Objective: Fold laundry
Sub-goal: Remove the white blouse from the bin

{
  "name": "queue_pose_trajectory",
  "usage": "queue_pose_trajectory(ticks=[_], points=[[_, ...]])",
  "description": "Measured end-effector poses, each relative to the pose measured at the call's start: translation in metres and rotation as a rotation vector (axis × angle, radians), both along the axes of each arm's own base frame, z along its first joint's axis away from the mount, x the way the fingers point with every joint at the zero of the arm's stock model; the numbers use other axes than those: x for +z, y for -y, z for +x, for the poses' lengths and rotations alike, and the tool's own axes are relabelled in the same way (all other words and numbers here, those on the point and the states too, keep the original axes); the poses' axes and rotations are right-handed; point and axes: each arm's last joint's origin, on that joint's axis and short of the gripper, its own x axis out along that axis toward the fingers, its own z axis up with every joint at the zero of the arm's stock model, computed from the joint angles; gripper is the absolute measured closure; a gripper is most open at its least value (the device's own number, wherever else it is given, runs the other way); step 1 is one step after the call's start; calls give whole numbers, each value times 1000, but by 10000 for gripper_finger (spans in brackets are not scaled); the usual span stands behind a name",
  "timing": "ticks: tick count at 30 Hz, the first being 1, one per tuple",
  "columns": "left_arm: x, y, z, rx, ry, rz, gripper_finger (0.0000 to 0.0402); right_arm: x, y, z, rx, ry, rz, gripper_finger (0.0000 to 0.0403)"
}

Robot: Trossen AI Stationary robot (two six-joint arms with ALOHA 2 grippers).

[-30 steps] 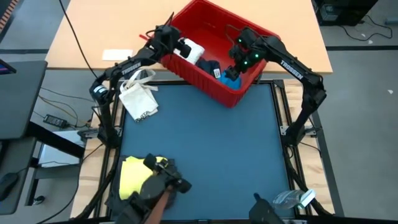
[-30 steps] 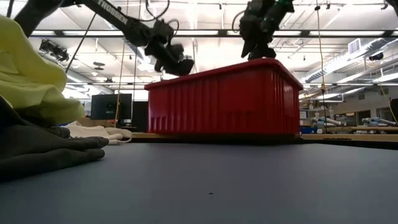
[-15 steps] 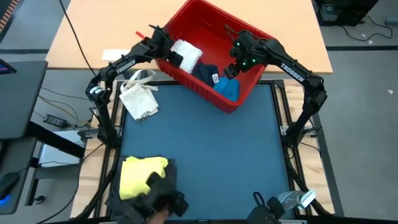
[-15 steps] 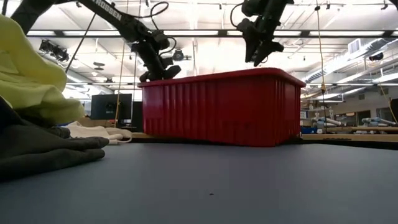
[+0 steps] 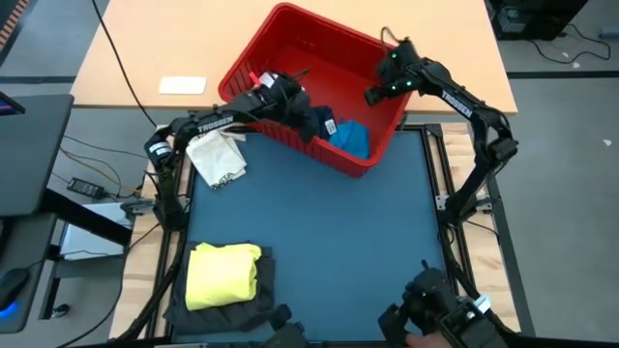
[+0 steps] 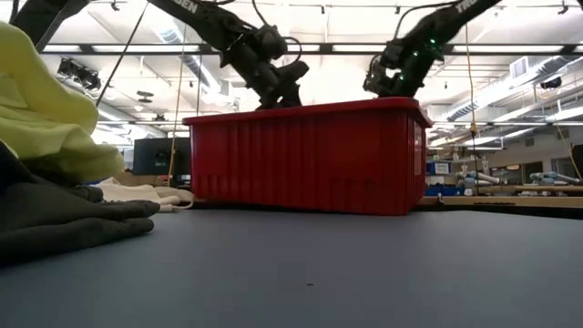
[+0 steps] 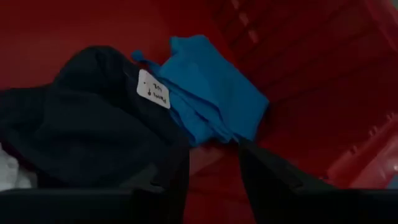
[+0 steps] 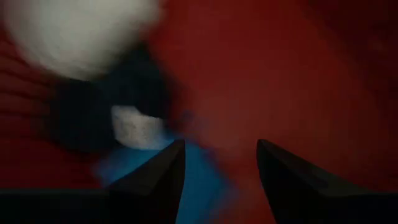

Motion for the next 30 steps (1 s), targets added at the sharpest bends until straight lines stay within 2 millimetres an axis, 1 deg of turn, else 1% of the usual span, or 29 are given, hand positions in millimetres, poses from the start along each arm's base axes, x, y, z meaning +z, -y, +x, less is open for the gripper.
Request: queue_pose_trajectory(ticks=[1, 2, 4, 5, 7, 9, 12, 15, 18, 22, 24, 27, 30], points=[[2, 1, 1, 4, 12, 4, 258, -4, 2, -1, 46, 70, 17, 199], [2, 1, 1, 8, 20, 6, 258, -11, 2, -1, 79, 85, 26, 199], [5, 1, 2, 10, 42, 19, 258, -27, 1, 2, 136, 70, 45, 199], [8, 1, 2, 11, 61, 37, 258, -31, -1, 5, 168, 54, 29, 199], [18, -2, 1, 8, 106, 91, 258, -31, -4, 10, 235, 39, -42, 199], [26, -7, 0, 8, 151, 145, 258, -36, -10, 15, 314, -6, -75, 199], [28, -17, -4, 43, 180, 171, 258, -42, -17, 23, 410, -74, -123, 199], [30, -26, -12, 90, 195, 159, 258, -40, -20, 29, 387, -136, -172, 199], [32, -33, -23, 128, 171, 148, 258, -37, -24, 30, 349, -160, -164, 201], [42, -40, -40, 172, 161, 168, 258, -20, -32, 30, 342, -88, -180, 208], [45, -44, -49, 188, 144, 178, 258, -17, -36, 30, 368, -54, -163, 211], [39, -53, -61, 207, 79, 156, 258, -9, -45, 28, 372, -12, -129, 213], [31, -59, -76, 240, -26, 137, 258, 3, -61, 24, 364, 32, -74, 218]])
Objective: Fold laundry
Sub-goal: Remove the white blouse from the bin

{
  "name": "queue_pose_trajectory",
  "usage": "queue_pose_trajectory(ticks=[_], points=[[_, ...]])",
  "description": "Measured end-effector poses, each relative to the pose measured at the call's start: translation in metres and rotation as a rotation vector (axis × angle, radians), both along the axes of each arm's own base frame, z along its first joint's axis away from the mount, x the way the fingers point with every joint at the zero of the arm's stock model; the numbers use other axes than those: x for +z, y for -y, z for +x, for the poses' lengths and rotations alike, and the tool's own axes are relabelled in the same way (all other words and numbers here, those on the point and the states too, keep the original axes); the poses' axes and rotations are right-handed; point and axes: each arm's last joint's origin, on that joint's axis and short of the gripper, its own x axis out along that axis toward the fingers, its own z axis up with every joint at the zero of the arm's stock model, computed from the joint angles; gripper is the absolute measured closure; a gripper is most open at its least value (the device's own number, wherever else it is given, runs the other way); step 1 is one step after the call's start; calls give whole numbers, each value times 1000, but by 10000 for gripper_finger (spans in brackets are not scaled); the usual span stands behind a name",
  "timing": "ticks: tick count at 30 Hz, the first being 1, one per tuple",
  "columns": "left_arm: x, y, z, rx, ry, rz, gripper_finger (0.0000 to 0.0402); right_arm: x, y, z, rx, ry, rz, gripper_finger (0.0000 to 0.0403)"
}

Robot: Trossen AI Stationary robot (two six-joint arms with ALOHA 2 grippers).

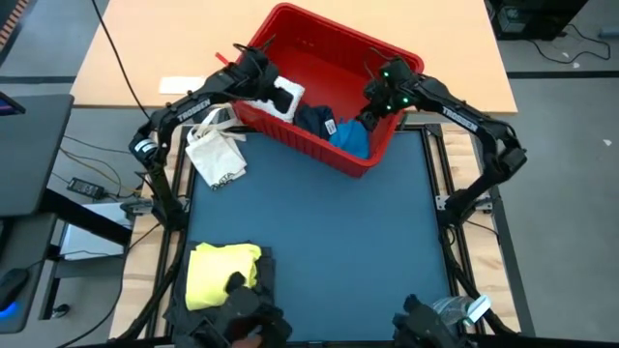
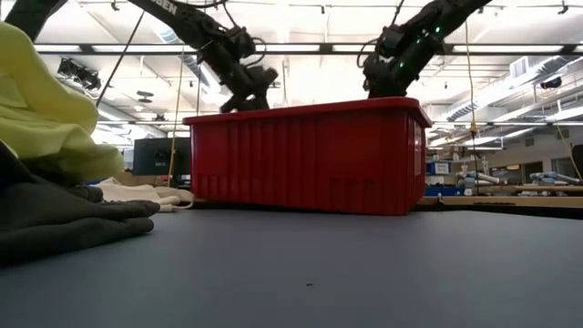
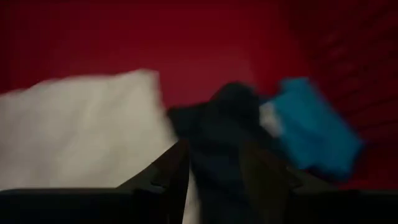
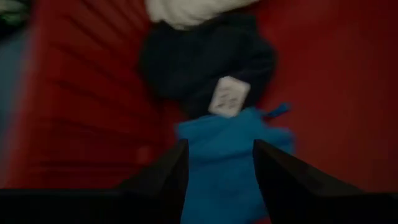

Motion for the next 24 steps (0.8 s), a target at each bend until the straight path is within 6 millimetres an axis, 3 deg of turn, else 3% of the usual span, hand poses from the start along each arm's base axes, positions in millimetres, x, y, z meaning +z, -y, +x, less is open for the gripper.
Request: queue_pose_trajectory(ticks=[3, 7, 11, 17, 24], points=[[-6, -6, -15, 64, -97, -31, 258, 18, -21, -1, 21, 87, 60, 230], [-11, -11, -30, 103, -152, -86, 258, 50, -55, 1, 181, 252, 62, 248], [-14, -11, -36, 111, -179, -119, 258, 60, -80, 12, 283, 333, 150, 260], [-16, -7, -35, 79, -217, -136, 258, 44, -118, 38, 417, 231, 327, 273], [-16, 3, -25, 34, -223, -149, 258, 13, -171, 53, 315, -185, 286, 294]])
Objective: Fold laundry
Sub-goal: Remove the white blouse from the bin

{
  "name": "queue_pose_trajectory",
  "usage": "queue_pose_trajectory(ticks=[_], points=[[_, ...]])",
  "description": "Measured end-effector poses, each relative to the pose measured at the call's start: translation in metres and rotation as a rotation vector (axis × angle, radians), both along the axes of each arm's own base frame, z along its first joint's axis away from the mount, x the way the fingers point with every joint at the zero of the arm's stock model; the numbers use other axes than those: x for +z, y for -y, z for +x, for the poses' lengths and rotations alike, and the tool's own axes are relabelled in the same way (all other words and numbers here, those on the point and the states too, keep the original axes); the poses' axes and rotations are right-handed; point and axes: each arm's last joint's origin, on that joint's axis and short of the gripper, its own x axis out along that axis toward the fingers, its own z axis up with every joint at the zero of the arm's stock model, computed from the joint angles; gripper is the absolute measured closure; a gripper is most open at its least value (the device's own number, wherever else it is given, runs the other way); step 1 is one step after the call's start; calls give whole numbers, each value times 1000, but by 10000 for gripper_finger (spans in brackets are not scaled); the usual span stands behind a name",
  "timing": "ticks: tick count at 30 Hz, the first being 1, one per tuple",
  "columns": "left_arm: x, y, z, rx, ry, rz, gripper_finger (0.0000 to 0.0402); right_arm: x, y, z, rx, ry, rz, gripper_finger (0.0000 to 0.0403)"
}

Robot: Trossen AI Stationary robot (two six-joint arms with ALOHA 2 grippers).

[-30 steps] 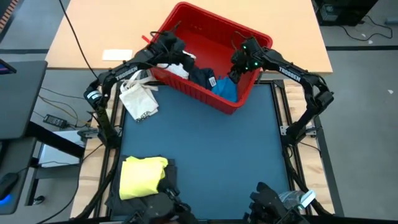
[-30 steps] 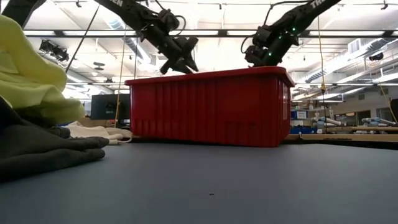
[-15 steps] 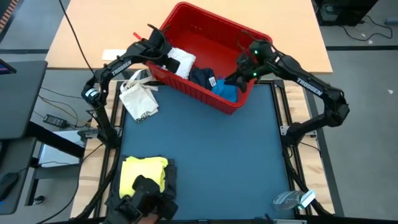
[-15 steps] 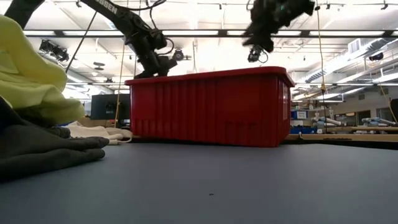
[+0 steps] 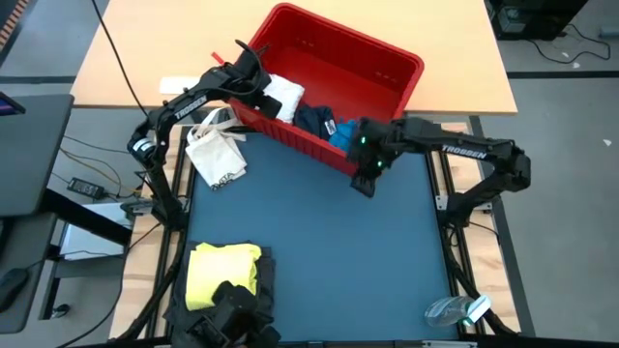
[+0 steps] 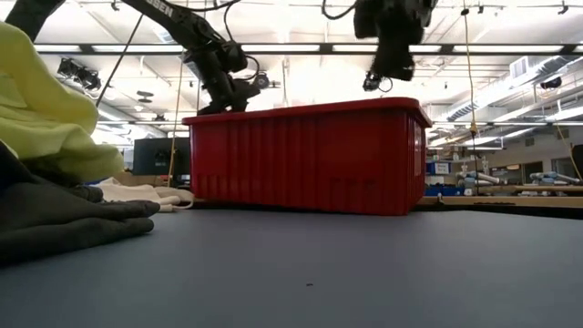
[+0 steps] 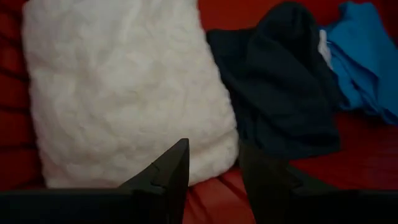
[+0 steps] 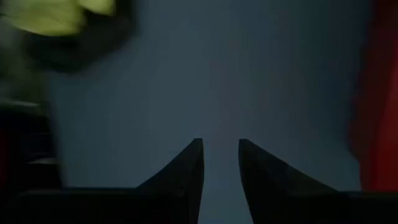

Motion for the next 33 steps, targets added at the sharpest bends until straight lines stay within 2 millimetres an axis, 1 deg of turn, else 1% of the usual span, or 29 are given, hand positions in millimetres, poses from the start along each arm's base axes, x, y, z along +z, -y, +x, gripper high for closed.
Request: queue_pose_trajectory(ticks=[2, 4, 7, 9, 13, 18, 20, 22, 25, 27, 29, 31, 33], points=[[0, 4, 4, -33, 22, -19, 258, -5, -8, 1, -70, -94, -54, 301], [0, 9, 10, -84, 53, -43, 258, -9, -10, -1, -177, -159, -122, 306], [1, 18, 21, -148, 89, -64, 258, -10, -3, -8, -359, -228, -212, 313], [2, 26, 29, -182, 101, -67, 258, -9, 3, -13, -418, -249, -235, 315], [4, 43, 46, -236, 118, -68, 258, -10, 23, -24, -480, -302, -256, 317], [2, 69, 68, -314, 119, -62, 258, -10, 58, -43, -562, -377, -386, 317], [2, 77, 75, -351, 136, -60, 258, -9, 71, -51, -594, -387, -387, 317], [3, 81, 80, -373, 155, -55, 258, -8, 80, -55, -587, -344, -315, 316], [3, 80, 80, -371, 156, -54, 258, -2, 81, -58, -540, -238, -197, 316], [4, 73, 76, -340, 151, -34, 258, 7, 81, -59, -521, -123, -162, 316], [4, 64, 71, -291, 134, 2, 258, 18, 84, -60, -523, -4, -166, 316], [6, 54, 65, -247, 127, 53, 258, 28, 88, -60, -522, 104, -200, 316], [9, 40, 60, -240, 147, 122, 258, 38, 92, -61, -535, 202, -250, 316]])
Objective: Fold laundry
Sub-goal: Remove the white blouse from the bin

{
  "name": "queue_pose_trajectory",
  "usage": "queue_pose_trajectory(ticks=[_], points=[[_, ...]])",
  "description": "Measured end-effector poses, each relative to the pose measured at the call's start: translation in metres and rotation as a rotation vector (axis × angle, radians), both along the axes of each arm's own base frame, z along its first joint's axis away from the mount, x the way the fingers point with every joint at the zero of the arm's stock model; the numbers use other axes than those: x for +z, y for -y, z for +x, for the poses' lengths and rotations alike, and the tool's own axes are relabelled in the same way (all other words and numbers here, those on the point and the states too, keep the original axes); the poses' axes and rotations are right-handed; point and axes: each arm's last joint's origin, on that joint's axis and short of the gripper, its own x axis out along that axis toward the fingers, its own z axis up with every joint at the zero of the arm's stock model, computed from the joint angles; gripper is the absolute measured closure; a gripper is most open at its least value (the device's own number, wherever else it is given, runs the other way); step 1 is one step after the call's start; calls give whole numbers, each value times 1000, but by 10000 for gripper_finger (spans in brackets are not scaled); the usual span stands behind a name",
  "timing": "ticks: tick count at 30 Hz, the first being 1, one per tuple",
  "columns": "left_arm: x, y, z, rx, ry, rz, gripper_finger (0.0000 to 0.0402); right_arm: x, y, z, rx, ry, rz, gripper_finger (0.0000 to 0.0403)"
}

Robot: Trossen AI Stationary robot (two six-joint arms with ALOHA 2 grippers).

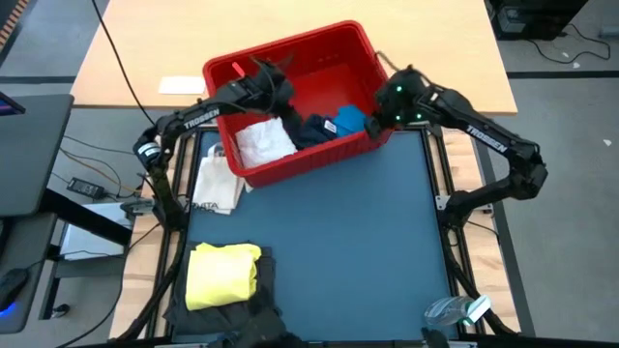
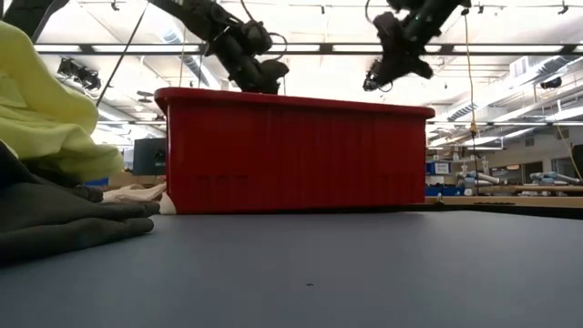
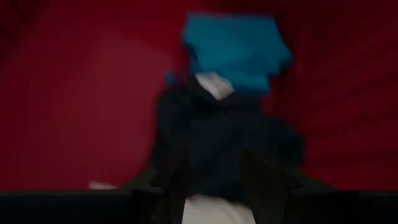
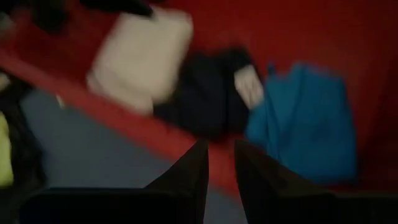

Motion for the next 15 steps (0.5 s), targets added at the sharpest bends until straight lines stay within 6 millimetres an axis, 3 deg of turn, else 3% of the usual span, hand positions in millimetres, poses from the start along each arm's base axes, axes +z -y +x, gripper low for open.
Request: queue_pose_trajectory(ticks=[3, 7, 11, 15], points=[[-5, -26, -9, 44, 21, 50, 258, 9, 12, -2, -21, 81, -90, 316], [-29, -52, -32, 169, -73, -59, 256, 10, 27, -11, -38, 108, -96, 307], [-48, -62, -51, 222, -181, -175, 241, 5, 37, -19, -32, 81, -80, 285], [-55, -63, -56, 227, -225, -222, 206, -2, 51, -25, -36, 63, -77, 263]])
